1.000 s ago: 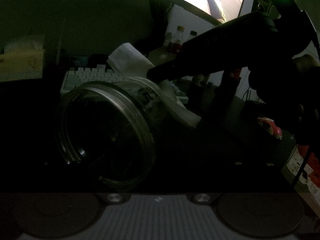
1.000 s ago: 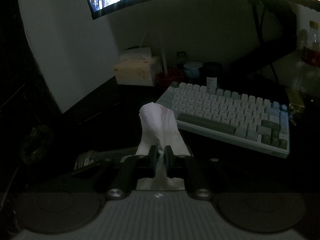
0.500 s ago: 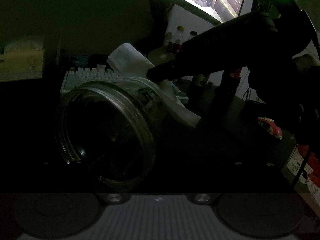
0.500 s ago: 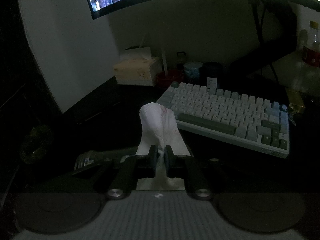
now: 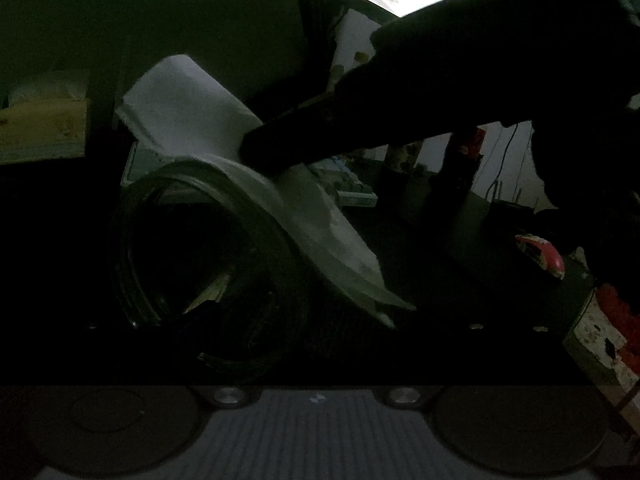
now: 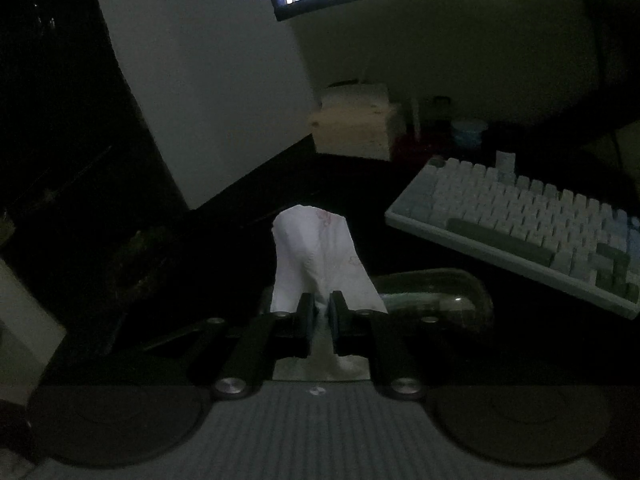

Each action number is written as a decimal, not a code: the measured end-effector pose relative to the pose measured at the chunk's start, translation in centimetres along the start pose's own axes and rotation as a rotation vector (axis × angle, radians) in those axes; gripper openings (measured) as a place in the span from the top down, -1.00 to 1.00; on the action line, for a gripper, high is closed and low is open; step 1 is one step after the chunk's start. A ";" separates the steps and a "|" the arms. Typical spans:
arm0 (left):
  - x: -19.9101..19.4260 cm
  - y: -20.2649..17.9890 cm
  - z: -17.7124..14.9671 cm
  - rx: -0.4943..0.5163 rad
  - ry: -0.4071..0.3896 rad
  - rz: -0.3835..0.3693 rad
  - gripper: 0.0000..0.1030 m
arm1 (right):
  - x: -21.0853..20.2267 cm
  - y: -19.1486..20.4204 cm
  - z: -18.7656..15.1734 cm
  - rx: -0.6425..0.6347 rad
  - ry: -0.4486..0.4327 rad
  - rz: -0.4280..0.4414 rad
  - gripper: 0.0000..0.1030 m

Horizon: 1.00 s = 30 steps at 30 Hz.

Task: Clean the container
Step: 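Pull the tissue out of the jar mouth with the right gripper while the left holds the jar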

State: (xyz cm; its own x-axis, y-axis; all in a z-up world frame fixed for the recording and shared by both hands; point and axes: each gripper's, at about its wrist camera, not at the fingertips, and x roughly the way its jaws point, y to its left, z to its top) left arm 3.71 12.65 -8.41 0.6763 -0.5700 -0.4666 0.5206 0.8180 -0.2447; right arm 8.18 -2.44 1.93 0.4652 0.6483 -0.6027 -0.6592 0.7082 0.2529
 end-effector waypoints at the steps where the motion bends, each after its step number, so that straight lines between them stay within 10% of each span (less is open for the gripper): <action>1: 0.0 0.0 0.0 -0.001 0.000 -0.002 -0.99 | -0.1 -0.3 -0.1 0.004 0.000 -0.012 0.79; 11: -0.4 -0.1 -0.1 -0.064 -0.024 -0.016 -0.98 | -1.1 -4.7 -0.9 0.052 0.016 -0.195 0.78; 14: -0.4 -0.4 -0.4 -0.076 -0.050 0.017 -0.74 | -2.2 -6.2 -1.1 0.095 -0.015 -0.230 0.80; 17: -0.4 -0.8 -0.6 -0.078 -0.067 -0.002 -0.08 | -3.7 -7.0 -1.1 0.121 -0.054 -0.241 0.80; 19: -0.6 -0.6 -0.6 -0.102 -0.095 -0.033 0.56 | -4.6 -7.2 -1.1 0.128 -0.073 -0.246 0.80; 21: -0.9 -0.2 -0.4 -0.136 -0.126 -0.069 0.80 | -5.3 -7.2 -1.2 0.130 -0.084 -0.246 0.80; 30: -2.5 2.6 0.6 -0.244 -0.103 -0.430 0.80 | -6.5 -5.7 -1.4 0.119 -0.116 -0.207 0.80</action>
State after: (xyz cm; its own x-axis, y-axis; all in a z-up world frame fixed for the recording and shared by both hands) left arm 3.65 16.15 -7.37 0.4815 -0.8541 -0.1968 0.6350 0.4947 -0.5934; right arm 8.04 -11.10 3.34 0.6521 0.5090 -0.5618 -0.4723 0.8525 0.2242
